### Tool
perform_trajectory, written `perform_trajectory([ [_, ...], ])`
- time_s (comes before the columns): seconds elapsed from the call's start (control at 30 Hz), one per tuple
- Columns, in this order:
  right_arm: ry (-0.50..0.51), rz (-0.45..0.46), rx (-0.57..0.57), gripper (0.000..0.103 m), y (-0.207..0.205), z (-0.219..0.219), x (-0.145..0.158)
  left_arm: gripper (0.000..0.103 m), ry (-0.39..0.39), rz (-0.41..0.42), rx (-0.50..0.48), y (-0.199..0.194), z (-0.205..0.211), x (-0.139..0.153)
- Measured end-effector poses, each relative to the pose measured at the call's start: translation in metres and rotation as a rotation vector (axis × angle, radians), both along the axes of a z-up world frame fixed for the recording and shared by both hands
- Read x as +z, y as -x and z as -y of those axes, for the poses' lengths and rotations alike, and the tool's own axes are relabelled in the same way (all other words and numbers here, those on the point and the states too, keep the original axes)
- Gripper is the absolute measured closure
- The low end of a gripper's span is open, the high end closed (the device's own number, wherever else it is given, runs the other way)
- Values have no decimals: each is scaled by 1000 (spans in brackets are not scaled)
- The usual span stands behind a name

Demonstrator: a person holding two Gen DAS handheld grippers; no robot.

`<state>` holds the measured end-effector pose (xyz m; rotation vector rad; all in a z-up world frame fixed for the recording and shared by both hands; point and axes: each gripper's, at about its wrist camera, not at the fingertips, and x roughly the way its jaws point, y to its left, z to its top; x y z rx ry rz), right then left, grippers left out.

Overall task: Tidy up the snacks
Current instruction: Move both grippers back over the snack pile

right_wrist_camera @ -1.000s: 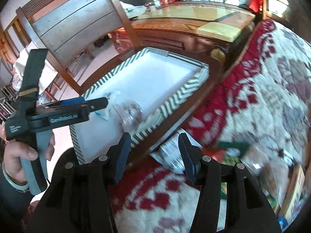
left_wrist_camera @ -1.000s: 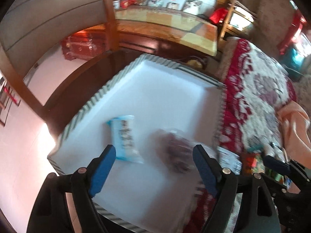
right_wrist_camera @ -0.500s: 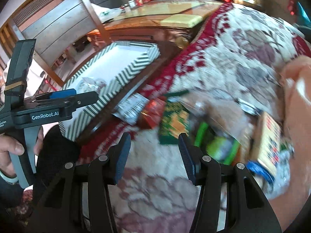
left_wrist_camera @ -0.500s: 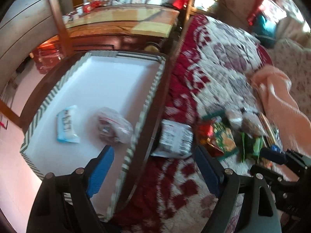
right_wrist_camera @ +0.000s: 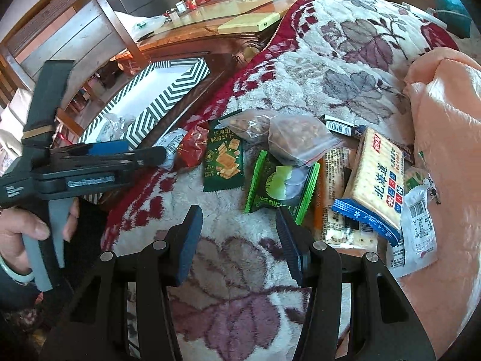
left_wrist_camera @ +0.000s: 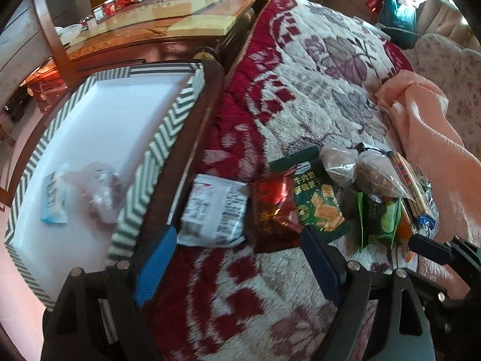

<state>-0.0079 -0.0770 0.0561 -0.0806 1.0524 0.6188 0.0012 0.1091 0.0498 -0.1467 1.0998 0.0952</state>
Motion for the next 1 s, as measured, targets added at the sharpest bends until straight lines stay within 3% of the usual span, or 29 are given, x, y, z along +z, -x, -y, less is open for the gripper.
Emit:
perform_trajectory([
  [0.27,-6,-11,-38,52,-7,18,-3,17,-7,-22,-52,-25,28,-12],
  [0.37,-12,-11,-53,52,-11,24,-3,30,13,-51,-90,-34,38,-23],
  [0.43,-14,-10,-51,52,-13,25,-2,31,-1,-43,-107,-36,44,-25],
  [0.53,19,23,-21,52,-22,23,5,40,84,-53,-106,-38,36,-27],
  [0.6,40,45,9,43,-31,18,10,55,108,-49,-103,-36,29,-26],
  [0.63,45,54,22,42,-36,16,13,56,102,-49,-100,-35,26,-26],
  [0.77,92,67,101,37,-62,-5,12,59,131,-58,-122,-34,19,-26],
  [1.0,260,35,235,36,-101,-37,-19,54,154,-66,-145,-35,16,-29],
])
